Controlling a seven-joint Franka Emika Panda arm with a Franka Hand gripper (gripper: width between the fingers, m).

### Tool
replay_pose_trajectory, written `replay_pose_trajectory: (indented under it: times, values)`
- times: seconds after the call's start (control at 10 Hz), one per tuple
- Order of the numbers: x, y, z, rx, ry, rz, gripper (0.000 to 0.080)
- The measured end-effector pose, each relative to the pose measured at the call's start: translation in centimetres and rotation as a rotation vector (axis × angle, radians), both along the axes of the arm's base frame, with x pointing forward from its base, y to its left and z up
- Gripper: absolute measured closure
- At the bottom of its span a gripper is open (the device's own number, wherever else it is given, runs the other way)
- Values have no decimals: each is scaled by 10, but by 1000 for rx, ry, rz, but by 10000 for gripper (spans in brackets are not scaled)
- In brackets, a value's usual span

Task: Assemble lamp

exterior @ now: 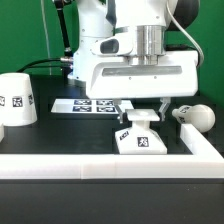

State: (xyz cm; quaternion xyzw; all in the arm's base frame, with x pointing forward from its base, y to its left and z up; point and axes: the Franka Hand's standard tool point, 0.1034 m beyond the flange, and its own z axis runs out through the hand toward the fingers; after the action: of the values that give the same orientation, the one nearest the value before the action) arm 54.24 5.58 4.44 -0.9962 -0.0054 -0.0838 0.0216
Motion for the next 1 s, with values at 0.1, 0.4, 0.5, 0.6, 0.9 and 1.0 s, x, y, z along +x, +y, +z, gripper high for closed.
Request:
replay_pose_trajectory:
  times: [0.1, 0.4, 0.5, 0.6, 0.9, 1.0]
  values:
    - [1, 0, 0, -1, -2, 5, 263]
    - [32, 17, 0, 6, -38, 35, 263]
    - [36, 23, 0, 7, -44, 44, 263]
    - [40, 31, 0, 8, -55, 56, 263]
    - [56, 45, 0, 13, -76, 60, 263]
    - [62, 45, 1, 12, -86, 59, 263]
